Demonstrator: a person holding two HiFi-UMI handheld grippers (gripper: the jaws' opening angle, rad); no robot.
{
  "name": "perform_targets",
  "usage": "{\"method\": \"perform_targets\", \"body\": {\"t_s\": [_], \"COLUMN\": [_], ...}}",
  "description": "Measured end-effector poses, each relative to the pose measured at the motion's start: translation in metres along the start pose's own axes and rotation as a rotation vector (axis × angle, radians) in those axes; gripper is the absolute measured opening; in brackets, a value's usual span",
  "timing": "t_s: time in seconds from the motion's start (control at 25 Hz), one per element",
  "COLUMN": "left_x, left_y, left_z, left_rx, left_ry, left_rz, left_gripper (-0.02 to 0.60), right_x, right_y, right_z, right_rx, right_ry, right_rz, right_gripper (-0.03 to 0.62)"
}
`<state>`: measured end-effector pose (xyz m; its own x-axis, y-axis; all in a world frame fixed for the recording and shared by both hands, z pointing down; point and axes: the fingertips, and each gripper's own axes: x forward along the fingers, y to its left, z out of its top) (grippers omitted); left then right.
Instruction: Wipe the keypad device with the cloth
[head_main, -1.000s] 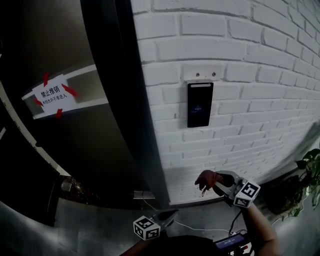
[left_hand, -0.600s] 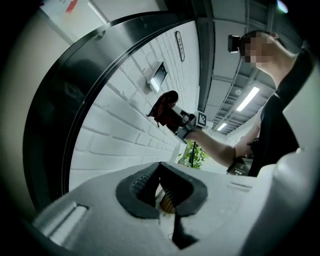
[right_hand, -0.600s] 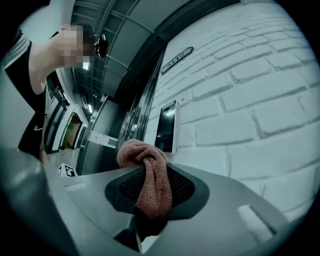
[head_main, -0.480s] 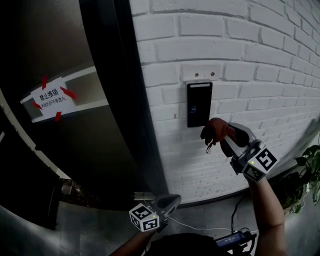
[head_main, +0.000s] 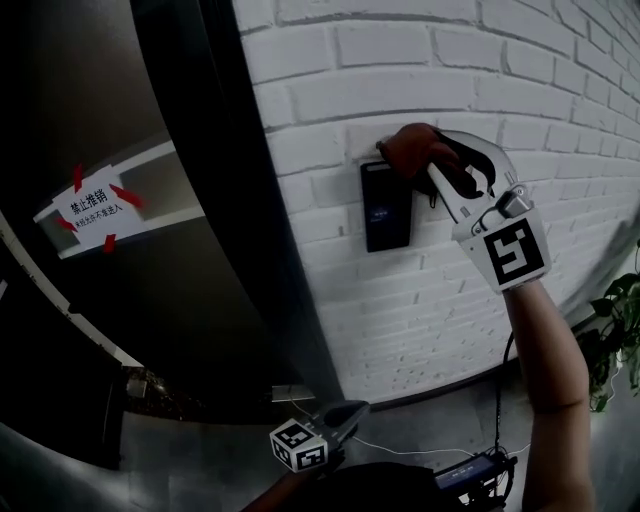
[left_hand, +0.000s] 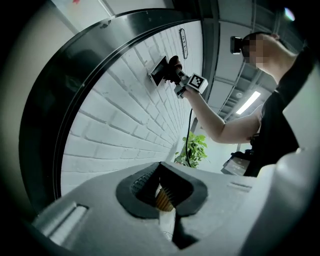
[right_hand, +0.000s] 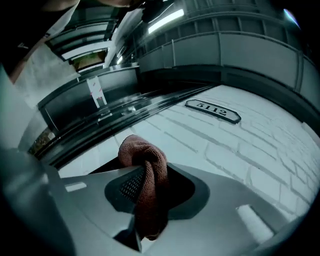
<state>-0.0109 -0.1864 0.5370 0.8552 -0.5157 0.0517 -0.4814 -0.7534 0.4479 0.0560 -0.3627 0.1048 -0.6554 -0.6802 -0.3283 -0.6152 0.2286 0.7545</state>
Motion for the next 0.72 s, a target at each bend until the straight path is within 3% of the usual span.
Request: {"method": "perform_targets", "body": {"t_s": [0.12, 0.2, 0.32, 0.48, 0.6, 0.72], "left_x": [-0.006, -0.009, -0.012, -0.011, -0.009, -0.011], "left_y": [0.003, 0.006, 0.009, 0.012, 0.012, 0.014], "left_z": [0.002, 0.003, -0.001, -0.004, -0.002, -0.004], "left_rx": [-0.014, -0.026, -0.049, -0.061, -0.060, -0.062], "left_ry": [-0.019, -0.028, -0.035, -0.037, -0.037, -0.026], "left_rz": [0.015, 0.021, 0.030, 0.031, 0.026, 0.023], "left_gripper": [0.003, 0.004, 0.005, 0.005, 0.004, 0.005], "right_x": [0.017, 0.025, 0.036, 0.053, 0.058, 0.047], "right_y": [0.007, 0.015, 0.029, 0.071, 0.096, 0.120], "right_z": [0.004, 0.011, 0.022, 0.045, 0.043, 0.034], "right_rx": [0.006, -0.049, -0.192, -0.423, -0.626, -0.731], "right_ry": [0.004, 0.029, 0.059, -0.019, 0.004, 0.002], "right_rz": [0.003, 0.028, 0.060, 0.165, 0.179, 0.217], "right_gripper": [0.090, 0.087, 0.087, 0.086, 0.081, 0.081]}}
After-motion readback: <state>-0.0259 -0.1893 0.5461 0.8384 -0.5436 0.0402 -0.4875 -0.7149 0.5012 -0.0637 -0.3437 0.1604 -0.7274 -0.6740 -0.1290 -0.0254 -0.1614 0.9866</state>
